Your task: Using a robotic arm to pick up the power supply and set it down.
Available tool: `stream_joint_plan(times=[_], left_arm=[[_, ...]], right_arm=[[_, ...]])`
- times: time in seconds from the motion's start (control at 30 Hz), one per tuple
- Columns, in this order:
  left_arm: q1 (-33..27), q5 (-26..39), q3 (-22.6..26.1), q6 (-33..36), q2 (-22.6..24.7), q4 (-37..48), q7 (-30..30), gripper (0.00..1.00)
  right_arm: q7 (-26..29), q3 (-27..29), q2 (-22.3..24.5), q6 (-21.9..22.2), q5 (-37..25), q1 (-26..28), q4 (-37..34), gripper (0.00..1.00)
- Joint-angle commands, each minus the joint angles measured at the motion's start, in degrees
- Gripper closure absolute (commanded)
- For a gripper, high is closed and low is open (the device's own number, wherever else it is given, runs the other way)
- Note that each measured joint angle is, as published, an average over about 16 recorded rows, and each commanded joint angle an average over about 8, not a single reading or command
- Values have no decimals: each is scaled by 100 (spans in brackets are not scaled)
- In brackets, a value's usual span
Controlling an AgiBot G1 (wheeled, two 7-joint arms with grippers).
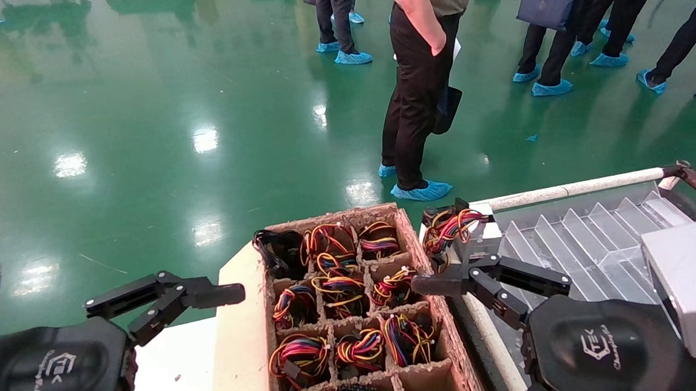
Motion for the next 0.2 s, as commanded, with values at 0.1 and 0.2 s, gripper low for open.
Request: stream_joint_plan(times=[0.1,0.2], left_arm=[[0,0,0,0,0,0,0,0],[0,0,0,0,0,0,0,0]], right_arm=[[4,2,4,-4,6,-8,12,0],[6,3,5,-5,8,-10,16,0]])
